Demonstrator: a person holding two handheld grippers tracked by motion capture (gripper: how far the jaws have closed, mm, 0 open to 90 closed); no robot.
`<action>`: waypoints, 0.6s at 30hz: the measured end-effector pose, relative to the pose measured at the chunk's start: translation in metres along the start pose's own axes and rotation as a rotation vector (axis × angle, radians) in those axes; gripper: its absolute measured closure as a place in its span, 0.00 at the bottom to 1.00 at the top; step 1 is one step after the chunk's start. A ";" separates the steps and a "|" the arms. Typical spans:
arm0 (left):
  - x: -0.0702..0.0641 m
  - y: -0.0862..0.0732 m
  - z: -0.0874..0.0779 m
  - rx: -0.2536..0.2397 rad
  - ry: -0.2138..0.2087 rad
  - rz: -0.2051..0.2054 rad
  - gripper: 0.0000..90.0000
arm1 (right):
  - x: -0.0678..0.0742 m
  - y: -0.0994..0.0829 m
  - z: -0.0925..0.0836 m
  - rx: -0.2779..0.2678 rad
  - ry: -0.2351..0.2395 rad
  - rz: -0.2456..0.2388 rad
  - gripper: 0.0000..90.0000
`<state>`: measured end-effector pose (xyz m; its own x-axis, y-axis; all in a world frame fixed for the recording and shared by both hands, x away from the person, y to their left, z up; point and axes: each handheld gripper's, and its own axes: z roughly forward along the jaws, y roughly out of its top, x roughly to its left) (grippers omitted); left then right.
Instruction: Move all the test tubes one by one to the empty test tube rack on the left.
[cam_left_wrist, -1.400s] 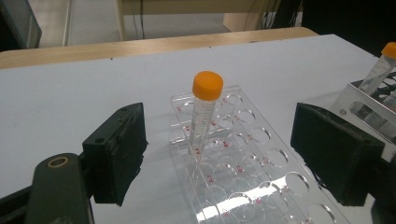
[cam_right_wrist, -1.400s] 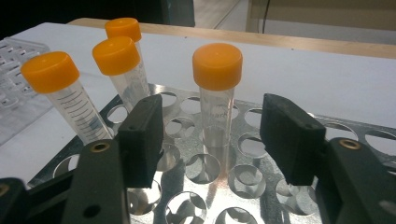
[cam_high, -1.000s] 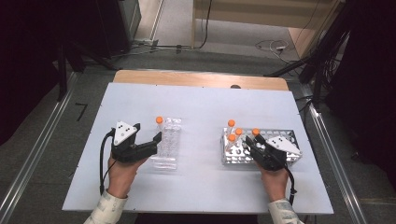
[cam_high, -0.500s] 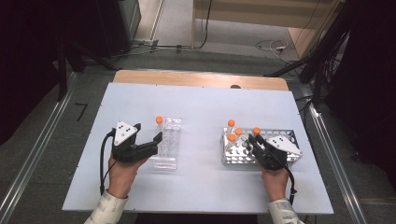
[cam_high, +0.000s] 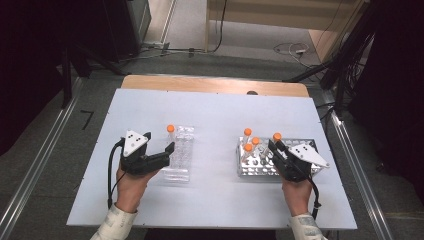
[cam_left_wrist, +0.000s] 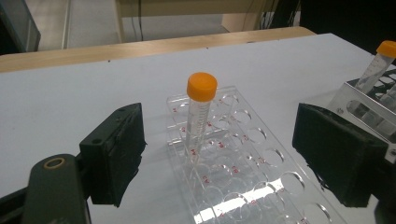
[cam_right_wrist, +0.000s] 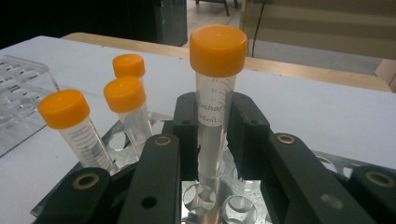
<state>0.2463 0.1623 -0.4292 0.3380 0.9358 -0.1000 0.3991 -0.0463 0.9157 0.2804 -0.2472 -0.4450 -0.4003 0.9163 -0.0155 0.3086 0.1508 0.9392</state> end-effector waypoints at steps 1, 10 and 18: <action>0.000 0.000 0.000 -0.001 0.000 0.001 0.19 | 0.000 0.001 -0.001 -0.004 -0.002 -0.002 0.80; -0.002 0.001 -0.001 -0.005 -0.007 0.002 0.19 | -0.002 0.011 -0.014 -0.044 -0.012 -0.015 0.80; -0.004 0.002 -0.003 -0.012 -0.016 0.005 0.19 | 0.003 0.018 -0.031 -0.071 0.020 -0.017 0.80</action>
<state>0.2426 0.1592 -0.4255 0.3540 0.9297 -0.1013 0.3869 -0.0470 0.9209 0.2583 -0.2527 -0.4174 -0.4222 0.9061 -0.0250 0.2404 0.1386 0.9607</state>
